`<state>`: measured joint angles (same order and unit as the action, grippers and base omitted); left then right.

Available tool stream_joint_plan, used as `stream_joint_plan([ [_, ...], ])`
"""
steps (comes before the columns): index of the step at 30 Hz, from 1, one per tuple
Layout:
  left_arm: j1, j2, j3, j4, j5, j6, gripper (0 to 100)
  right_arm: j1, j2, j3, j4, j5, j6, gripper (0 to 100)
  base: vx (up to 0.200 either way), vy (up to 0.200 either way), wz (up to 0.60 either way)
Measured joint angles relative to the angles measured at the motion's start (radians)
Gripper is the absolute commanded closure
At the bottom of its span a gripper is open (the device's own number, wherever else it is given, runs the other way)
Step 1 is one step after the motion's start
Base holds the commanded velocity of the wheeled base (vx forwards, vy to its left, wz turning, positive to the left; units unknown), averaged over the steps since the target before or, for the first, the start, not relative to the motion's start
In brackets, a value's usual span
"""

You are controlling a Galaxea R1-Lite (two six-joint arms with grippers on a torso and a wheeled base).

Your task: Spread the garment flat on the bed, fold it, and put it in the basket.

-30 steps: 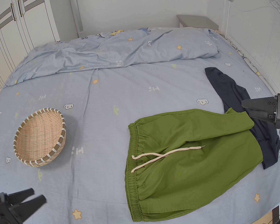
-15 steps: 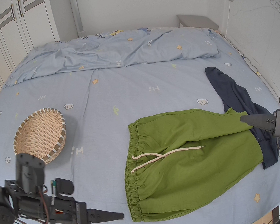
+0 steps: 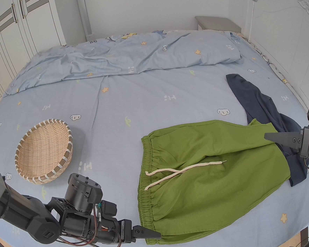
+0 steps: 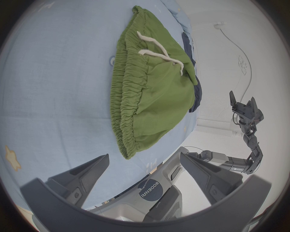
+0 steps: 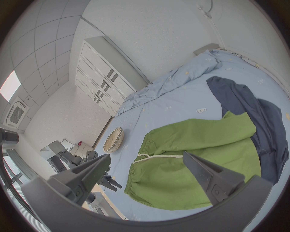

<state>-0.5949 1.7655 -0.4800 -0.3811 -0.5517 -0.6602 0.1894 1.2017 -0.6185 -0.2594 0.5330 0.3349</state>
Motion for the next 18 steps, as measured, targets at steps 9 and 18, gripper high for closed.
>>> stream_joint_plan([
  [9, -0.004, 0.110, -0.015, -0.081, 0.009, -0.023, 0, 0.000, 0.000, 0.022, -0.035, 0.000, 0.001, 0, 0.000, 0.000, 0.00],
  [18, -0.009, 0.184, -0.020, -0.222, 0.021, -0.114, 0, 0.004, 0.000, 0.030, -0.040, 0.000, 0.001, 0, 0.000, 0.000, 0.00],
])
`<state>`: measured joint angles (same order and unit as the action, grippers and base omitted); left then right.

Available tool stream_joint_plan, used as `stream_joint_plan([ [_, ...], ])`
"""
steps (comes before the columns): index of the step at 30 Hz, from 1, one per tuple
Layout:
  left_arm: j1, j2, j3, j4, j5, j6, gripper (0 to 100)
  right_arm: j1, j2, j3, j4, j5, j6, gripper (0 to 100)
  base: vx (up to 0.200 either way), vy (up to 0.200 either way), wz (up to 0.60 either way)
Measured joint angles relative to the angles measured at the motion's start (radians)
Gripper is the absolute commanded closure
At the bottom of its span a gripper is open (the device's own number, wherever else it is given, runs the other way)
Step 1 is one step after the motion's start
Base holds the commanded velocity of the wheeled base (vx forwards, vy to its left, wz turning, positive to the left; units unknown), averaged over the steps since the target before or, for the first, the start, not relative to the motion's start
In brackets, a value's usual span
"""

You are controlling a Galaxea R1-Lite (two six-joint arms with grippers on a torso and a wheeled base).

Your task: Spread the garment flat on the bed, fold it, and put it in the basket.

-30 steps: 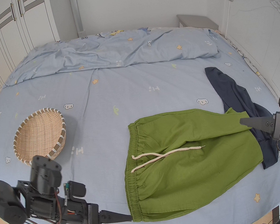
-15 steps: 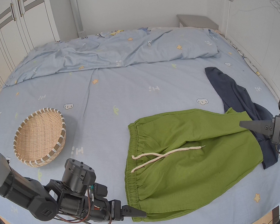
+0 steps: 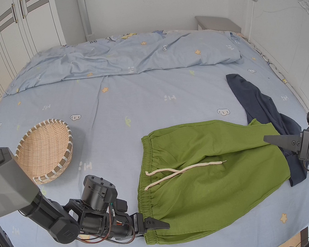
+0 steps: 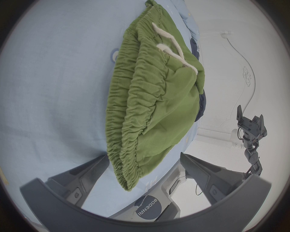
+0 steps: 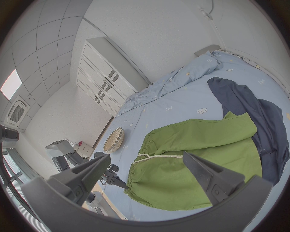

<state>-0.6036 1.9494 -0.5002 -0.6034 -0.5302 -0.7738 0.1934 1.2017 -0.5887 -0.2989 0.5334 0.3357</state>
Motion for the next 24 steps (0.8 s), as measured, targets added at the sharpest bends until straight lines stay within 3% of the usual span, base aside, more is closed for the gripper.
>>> stream_joint_plan([
  [2, 0.000, 0.008, 0.001, -0.012, 0.001, -0.003, 0, 0.001, 0.001, 0.001, 0.000, 0.000, 0.000, 0, 0.000, 0.000, 0.00],
  [3, 0.000, 0.010, 0.002, -0.016, 0.001, -0.004, 100, 0.002, 0.002, 0.002, 0.000, 0.000, 0.000, 0, 0.000, 0.000, 0.00],
  [16, 0.017, -0.006, 0.023, -0.028, 0.001, -0.030, 100, 0.004, 0.006, 0.009, -0.013, 0.000, 0.001, 0, 0.000, 0.000, 0.00],
  [24, 0.142, -0.115, 0.116, -0.030, -0.020, -0.024, 100, 0.014, 0.002, 0.009, -0.013, 0.004, 0.009, 0, 0.000, 0.000, 0.00],
])
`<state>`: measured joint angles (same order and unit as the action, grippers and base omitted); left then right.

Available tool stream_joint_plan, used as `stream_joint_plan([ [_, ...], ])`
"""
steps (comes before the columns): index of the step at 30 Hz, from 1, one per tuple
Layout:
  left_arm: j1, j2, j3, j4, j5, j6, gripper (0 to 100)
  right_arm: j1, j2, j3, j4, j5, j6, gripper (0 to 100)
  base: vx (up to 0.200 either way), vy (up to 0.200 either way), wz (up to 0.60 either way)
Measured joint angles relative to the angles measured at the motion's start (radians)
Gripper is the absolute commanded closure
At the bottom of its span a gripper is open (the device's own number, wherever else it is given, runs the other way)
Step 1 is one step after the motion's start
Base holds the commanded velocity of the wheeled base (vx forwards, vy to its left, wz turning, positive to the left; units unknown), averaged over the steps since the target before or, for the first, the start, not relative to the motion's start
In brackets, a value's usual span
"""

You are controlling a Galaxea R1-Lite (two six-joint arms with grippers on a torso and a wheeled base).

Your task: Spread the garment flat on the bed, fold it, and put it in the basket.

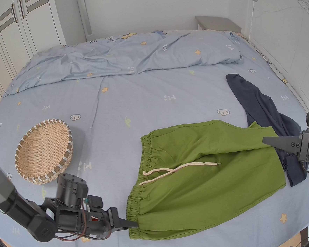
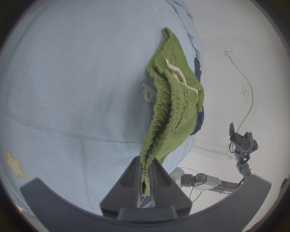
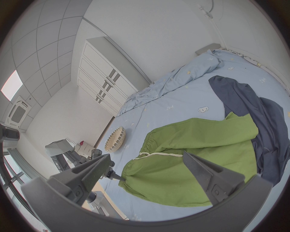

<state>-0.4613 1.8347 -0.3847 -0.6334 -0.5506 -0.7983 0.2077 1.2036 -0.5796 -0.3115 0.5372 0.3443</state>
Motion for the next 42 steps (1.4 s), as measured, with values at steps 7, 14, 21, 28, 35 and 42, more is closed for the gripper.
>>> stream_joint_plan([
  [7, 0.187, -0.113, 0.122, 0.002, -0.089, 0.061, 100, 0.021, -0.006, 0.031, 0.006, 0.002, 0.003, 0, 0.000, 0.000, 0.00],
  [14, 0.405, -0.201, 0.226, 0.009, -0.197, 0.171, 100, -0.014, -0.009, 0.123, 0.033, 0.014, -0.002, 0, 0.000, 0.000, 0.00],
  [21, 0.564, -0.247, 0.301, 0.031, -0.228, 0.343, 100, -0.045, 0.022, 0.247, 0.080, 0.023, -0.036, 0, 0.000, 0.000, 0.00],
  [28, 0.655, -0.257, 0.323, 0.036, -0.232, 0.404, 100, -0.111, 0.113, 0.343, 0.085, 0.023, -0.168, 0, 0.000, 0.000, 0.00],
  [35, 0.694, -0.245, 0.331, 0.039, -0.232, 0.450, 100, -0.170, 0.248, 0.400, 0.047, 0.033, -0.269, 0, 0.000, 0.000, 0.00],
  [42, 0.699, -0.234, 0.340, 0.037, -0.232, 0.461, 100, -0.165, 0.364, 0.423, -0.048, 0.069, -0.277, 0, 0.000, 0.000, 0.00],
])
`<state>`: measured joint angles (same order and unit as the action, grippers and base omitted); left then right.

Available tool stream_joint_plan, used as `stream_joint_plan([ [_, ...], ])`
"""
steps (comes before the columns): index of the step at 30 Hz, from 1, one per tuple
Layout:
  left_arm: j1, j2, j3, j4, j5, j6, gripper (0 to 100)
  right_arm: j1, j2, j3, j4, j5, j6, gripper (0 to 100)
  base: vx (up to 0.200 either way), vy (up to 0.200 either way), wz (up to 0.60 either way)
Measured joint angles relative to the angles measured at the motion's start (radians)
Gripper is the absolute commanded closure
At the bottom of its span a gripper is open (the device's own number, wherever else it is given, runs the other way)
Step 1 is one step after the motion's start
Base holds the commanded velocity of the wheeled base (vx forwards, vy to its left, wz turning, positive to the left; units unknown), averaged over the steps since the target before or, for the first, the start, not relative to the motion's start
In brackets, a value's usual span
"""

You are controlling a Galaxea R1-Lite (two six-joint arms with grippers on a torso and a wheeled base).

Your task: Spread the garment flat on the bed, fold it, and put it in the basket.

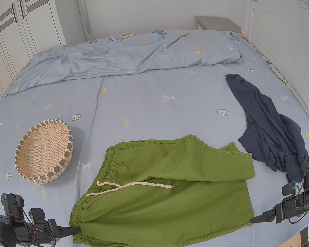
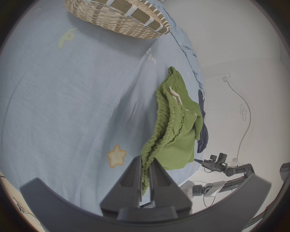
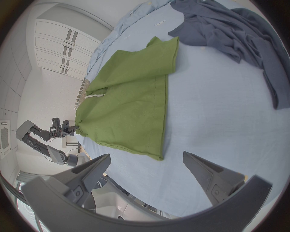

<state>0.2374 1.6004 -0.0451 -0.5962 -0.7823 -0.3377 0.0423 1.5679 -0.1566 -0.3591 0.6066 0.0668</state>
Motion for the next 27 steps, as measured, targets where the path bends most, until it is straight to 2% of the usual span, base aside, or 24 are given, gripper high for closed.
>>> stream_joint_plan([
  [8, 0.001, 0.021, 0.000, -0.007, 0.001, 0.002, 100, 0.025, 0.112, 0.011, -0.097, 0.069, 0.001, 0, 0.000, 0.000, 0.00],
  [21, 0.001, 0.043, -0.004, -0.009, 0.002, 0.007, 100, 0.049, 0.224, 0.010, -0.218, 0.076, 0.002, 0, 0.000, 0.000, 0.00],
  [27, 0.003, 0.056, -0.008, -0.009, 0.003, 0.007, 100, 0.081, 0.248, 0.012, -0.231, 0.084, 0.003, 0, 0.000, 0.000, 0.00],
])
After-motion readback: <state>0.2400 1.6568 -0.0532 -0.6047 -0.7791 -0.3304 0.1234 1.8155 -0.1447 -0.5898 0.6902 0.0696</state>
